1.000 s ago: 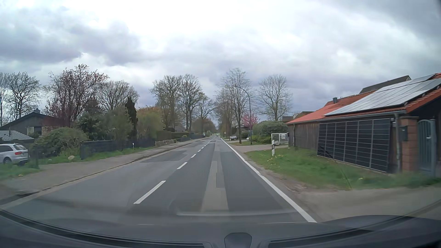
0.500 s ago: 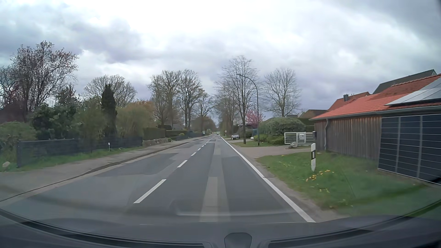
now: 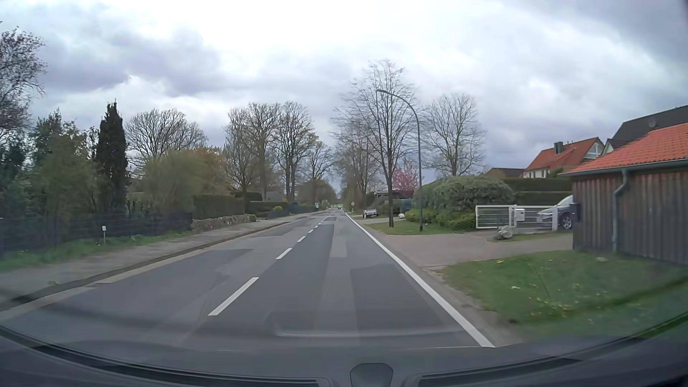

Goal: Follow the waypoints while adhering to traffic rules and regulations

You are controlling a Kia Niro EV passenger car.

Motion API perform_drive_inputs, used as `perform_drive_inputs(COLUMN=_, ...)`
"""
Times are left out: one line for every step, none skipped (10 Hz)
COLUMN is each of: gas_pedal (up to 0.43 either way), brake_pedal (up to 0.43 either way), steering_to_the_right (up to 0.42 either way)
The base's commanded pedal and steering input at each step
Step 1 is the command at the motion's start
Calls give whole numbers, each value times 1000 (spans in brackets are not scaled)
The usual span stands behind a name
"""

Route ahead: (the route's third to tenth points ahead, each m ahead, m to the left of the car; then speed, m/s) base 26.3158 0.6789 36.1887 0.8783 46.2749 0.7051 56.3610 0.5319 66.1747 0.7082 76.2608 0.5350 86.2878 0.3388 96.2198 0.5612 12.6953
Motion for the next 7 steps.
perform_drive_inputs(gas_pedal=79, brake_pedal=0, steering_to_the_right=2)
perform_drive_inputs(gas_pedal=79, brake_pedal=0, steering_to_the_right=3)
perform_drive_inputs(gas_pedal=79, brake_pedal=0, steering_to_the_right=2)
perform_drive_inputs(gas_pedal=79, brake_pedal=0, steering_to_the_right=1)
perform_drive_inputs(gas_pedal=79, brake_pedal=0, steering_to_the_right=1)
perform_drive_inputs(gas_pedal=79, brake_pedal=0, steering_to_the_right=1)
perform_drive_inputs(gas_pedal=79, brake_pedal=0, steering_to_the_right=0)
